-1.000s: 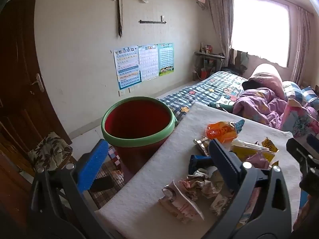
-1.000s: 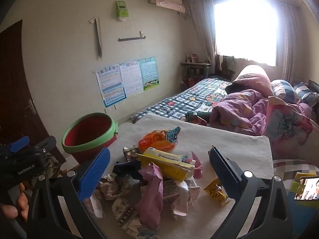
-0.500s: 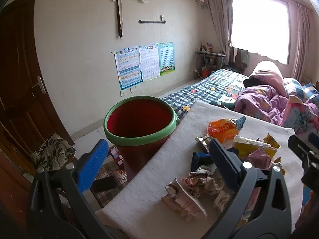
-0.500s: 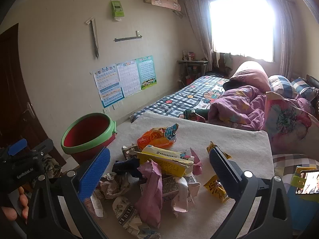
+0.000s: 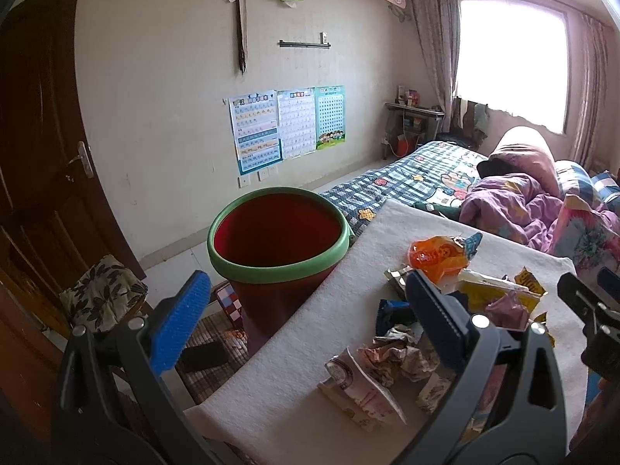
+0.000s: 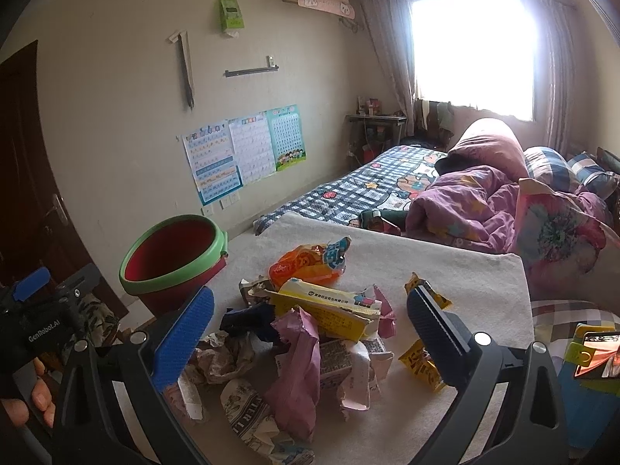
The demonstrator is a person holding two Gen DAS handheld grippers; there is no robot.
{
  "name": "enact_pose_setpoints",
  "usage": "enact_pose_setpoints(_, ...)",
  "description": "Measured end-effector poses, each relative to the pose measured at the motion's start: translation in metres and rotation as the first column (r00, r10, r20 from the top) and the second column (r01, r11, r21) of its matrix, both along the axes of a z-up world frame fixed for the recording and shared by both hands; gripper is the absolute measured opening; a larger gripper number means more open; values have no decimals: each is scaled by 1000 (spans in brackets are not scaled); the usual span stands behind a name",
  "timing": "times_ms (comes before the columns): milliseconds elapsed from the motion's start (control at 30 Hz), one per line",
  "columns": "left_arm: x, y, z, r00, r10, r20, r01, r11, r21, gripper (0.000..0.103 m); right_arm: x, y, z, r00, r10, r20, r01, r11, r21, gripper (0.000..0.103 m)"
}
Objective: Collect trash
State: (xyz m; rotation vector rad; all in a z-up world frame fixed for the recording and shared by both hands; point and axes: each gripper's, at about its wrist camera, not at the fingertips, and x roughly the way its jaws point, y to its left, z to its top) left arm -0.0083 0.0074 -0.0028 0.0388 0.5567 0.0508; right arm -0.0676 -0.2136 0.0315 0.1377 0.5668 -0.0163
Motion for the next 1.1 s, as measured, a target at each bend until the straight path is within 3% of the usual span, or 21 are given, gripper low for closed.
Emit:
enact_pose_setpoints(300, 0, -4, -3, 1000, -11, -11, 11, 999, 32, 99, 1, 2, -1, 1000, 1, -8, -1, 1000, -9, 96)
enact_pose_setpoints(1100, 0, -3, -2, 1000, -15, -23, 16, 999, 29, 99, 1, 1, -1, 1000, 3, -12, -3, 1000, -11, 96)
